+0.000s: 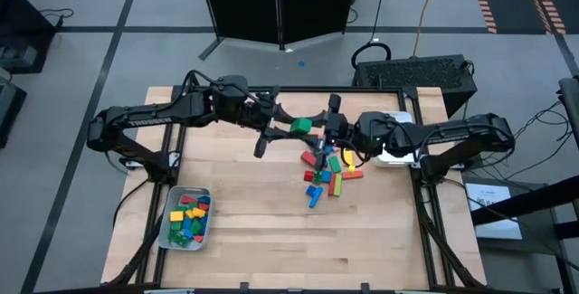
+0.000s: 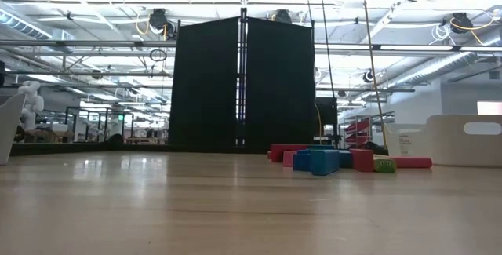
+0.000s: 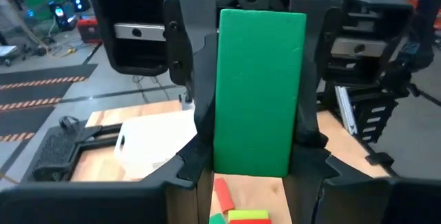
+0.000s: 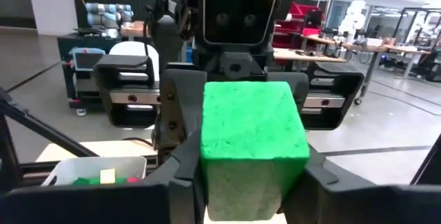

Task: Sort blocks by size
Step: Put the green block into the white bin, then put the orange arch block into the white bin

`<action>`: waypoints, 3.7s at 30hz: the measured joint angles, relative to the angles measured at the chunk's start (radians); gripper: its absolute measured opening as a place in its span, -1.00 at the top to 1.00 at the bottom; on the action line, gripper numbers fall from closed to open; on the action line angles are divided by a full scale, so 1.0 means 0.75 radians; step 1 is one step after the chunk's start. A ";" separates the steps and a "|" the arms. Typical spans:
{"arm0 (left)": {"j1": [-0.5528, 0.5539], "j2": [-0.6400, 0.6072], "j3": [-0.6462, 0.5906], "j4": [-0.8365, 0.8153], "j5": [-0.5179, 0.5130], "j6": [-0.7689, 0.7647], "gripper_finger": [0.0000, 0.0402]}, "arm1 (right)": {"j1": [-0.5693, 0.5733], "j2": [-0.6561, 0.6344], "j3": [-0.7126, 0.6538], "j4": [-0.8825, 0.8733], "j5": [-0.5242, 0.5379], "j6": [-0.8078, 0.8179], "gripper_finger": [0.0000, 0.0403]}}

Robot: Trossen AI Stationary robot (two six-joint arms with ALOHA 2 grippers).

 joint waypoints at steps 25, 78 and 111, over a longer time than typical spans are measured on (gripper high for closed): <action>0.002 0.003 0.000 0.013 -0.013 -0.004 0.41 | -0.004 -0.019 0.000 0.008 0.035 -0.085 0.45; 0.009 0.004 0.000 -0.483 -0.576 -0.126 -0.32 | -0.354 -0.244 -0.533 -1.781 0.321 2.040 -0.87; 0.019 0.655 -0.061 -0.145 -0.044 0.318 -0.32 | -0.346 -0.280 -0.157 -1.379 -0.175 1.067 -0.69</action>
